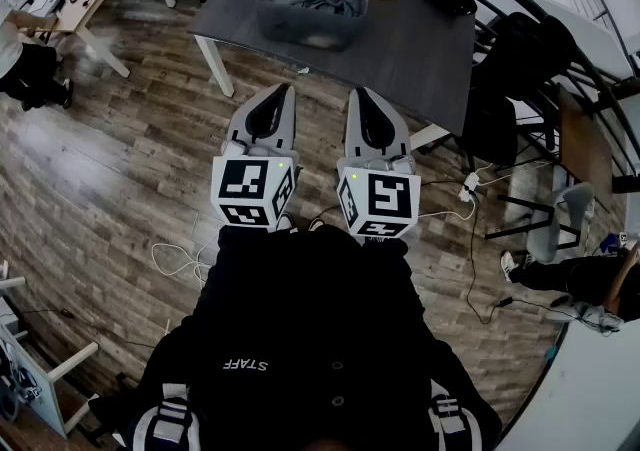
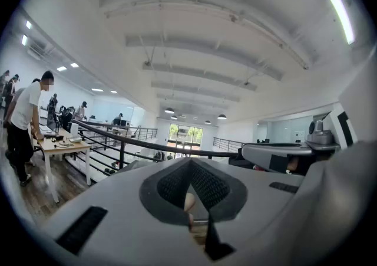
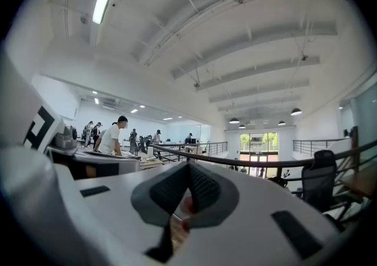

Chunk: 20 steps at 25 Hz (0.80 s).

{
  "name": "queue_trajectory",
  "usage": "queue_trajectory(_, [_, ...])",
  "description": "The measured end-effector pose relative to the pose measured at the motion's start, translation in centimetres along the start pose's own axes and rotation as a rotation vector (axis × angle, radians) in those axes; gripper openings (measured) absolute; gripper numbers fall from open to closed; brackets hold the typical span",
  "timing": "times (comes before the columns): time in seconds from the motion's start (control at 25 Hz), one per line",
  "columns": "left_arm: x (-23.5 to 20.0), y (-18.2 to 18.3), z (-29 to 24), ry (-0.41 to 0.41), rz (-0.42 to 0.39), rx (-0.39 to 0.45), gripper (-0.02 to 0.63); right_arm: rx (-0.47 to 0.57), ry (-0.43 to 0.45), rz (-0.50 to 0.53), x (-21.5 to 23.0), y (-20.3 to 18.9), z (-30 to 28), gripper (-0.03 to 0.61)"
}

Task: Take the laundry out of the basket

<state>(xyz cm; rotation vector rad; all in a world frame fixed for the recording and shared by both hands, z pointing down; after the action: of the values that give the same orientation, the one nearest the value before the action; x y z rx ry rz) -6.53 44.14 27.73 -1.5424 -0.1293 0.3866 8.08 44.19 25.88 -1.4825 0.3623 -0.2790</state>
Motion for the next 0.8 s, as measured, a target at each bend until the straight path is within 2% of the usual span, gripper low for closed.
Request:
queue_trajectory(0.32, [-1.5,-1.1,-0.7,-0.013,-0.001,-0.026,0.002,0.003,0.0,-0.016,-0.8,-1.2,-1.3,0.014])
queue_trajectory(0.8, [-4.5,-4.3,-0.9,-0.016,0.029,-0.089,0.002,-0.066,-0.033,-0.016,-1.2,-4.1,-3.2,0.014])
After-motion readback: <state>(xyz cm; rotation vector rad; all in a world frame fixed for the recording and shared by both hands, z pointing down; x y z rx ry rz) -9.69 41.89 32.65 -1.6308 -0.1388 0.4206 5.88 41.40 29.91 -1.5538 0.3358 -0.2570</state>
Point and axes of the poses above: the fingertips, and each gripper's own axes: z backward along the fingers, x to its right, y out of its top, the point moved 6 cm from there along z, backward along the fingers, and after that the axes turned 6 degrees about x, right-handed, at the moved point
